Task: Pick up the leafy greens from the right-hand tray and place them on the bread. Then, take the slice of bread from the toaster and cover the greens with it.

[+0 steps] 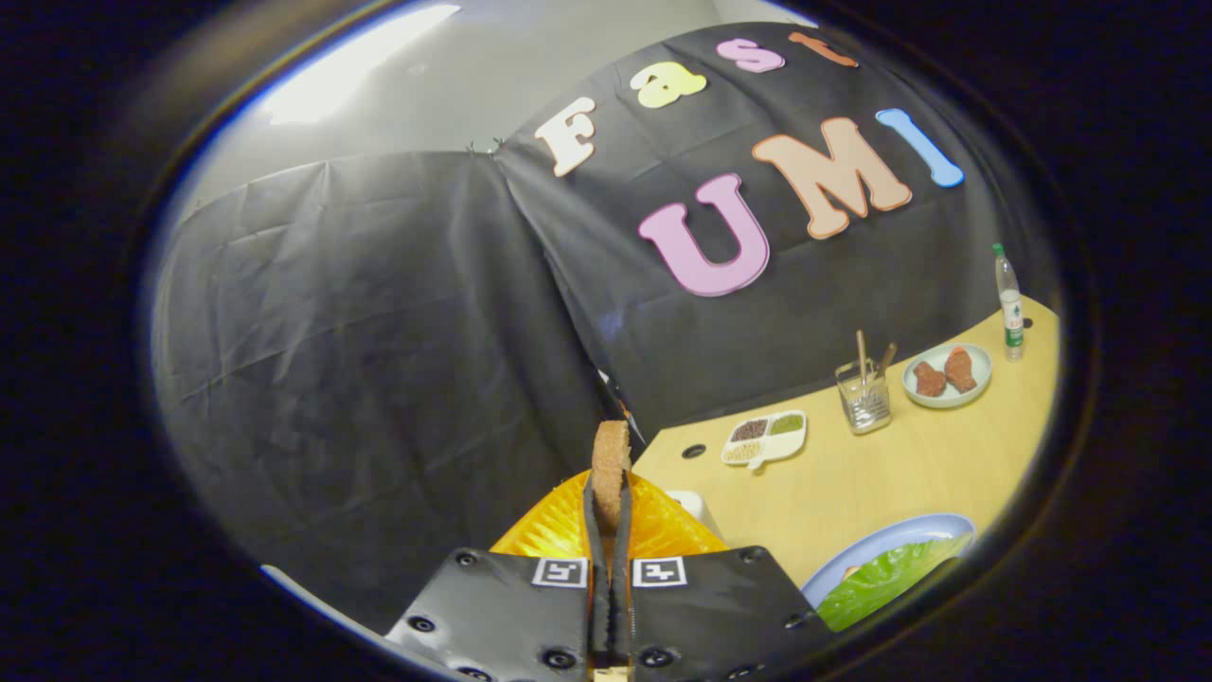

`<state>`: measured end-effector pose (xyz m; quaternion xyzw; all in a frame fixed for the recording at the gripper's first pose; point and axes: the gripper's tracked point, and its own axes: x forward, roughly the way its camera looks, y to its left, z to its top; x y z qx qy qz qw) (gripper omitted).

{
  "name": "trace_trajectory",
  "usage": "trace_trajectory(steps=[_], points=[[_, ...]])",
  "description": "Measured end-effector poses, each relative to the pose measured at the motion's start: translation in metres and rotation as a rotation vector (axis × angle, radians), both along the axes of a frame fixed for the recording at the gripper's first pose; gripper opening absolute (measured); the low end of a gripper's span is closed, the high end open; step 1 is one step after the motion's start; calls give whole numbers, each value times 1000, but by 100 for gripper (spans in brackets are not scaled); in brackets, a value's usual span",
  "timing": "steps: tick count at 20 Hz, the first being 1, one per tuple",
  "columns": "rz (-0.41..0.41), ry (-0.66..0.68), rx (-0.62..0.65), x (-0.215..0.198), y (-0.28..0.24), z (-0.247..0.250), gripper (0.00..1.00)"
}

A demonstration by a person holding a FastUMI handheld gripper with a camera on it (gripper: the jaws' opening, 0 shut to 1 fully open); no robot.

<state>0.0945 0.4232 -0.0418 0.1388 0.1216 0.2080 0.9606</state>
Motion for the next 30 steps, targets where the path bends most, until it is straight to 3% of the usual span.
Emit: trace_trajectory(steps=[5, 13, 19, 30], points=[[-94, -116, 100, -12, -49, 49, 3], [-229, -119, 200, -32, -162, 49, 3], [-311, -31, 276, -42, -213, -3, 3], [-362, 161, 269, -41, -214, -103, 4]])
